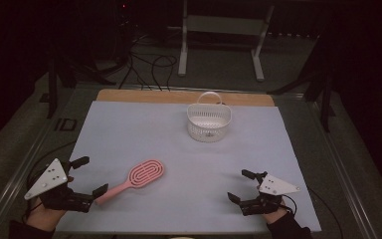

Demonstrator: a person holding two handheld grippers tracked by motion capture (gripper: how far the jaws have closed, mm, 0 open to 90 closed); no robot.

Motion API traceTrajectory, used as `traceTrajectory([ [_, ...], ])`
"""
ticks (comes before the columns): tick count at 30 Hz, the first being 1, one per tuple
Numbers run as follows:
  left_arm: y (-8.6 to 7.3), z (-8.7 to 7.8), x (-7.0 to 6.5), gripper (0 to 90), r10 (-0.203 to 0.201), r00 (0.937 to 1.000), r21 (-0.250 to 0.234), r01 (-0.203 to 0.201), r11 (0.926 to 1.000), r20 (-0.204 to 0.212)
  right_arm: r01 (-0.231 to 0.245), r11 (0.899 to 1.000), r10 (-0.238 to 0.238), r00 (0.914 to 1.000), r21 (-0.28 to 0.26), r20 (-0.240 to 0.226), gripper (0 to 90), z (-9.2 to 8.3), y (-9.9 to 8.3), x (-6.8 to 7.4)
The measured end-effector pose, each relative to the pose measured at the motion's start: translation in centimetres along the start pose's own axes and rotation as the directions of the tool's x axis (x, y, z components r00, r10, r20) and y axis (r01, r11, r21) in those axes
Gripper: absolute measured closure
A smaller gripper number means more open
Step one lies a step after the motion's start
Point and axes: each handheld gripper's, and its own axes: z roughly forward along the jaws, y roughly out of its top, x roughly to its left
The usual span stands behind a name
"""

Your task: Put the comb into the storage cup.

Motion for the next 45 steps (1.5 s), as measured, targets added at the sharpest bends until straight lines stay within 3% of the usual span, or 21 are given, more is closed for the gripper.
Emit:
traceTrajectory([
  [7,0.7,0.6,0.0,0.0,0.028,0.9995,0.067,-0.029,0.9973,0.011,-0.002,1.0,0.002,1.0,0.0,-0.001,9.0,0.0,0.0,0.0],
  [14,1.3,1.2,0.1,0.0,0.008,0.9993,0.121,-0.012,0.9926,0.036,-0.007,1.0,0.007,1.0,0.004,-0.002,8.9,0.1,0.0,0.0],
  [19,1.6,1.8,0.0,0.0,0.012,0.9987,0.19,-0.021,0.9816,0.05,-0.007,1.0,0.007,1.0,0.002,-0.003,9.0,0.1,0.0,0.0],
  [24,1.7,2.4,-0.1,0.0,0.024,0.9983,0.228,-0.036,0.9731,0.054,-0.005,1.0,0.005,1.0,0.003,-0.003,9.0,0.1,0.0,0.1],
  [28,1.7,2.9,-0.2,0.0,0.039,0.9972,0.271,-0.055,0.961,0.064,-0.007,1.0,0.007,1.0,0.003,-0.004,8.9,0.1,0.0,0.1],
  [34,1.6,3.8,-0.2,0.0,0.055,0.9941,0.348,-0.084,0.9338,0.093,-0.008,1.0,0.008,0.9999,-0.004,-0.006,9.0,0.1,0.1,0.1],
  [38,1.7,4.6,-0.5,0.0,0.067,0.9913,0.415,-0.109,0.9031,0.113,-0.008,1.0,0.008,0.9999,-0.002,-0.01,9.0,0.1,0.1,0.1],
  [45,1.6,6.0,-0.5,0.0,0.07,0.9909,0.499,-0.118,0.8583,0.115,-0.006,1.0,0.006,0.9999,-0.002,-0.01,9.0,0.1,0.1,0.1],
])
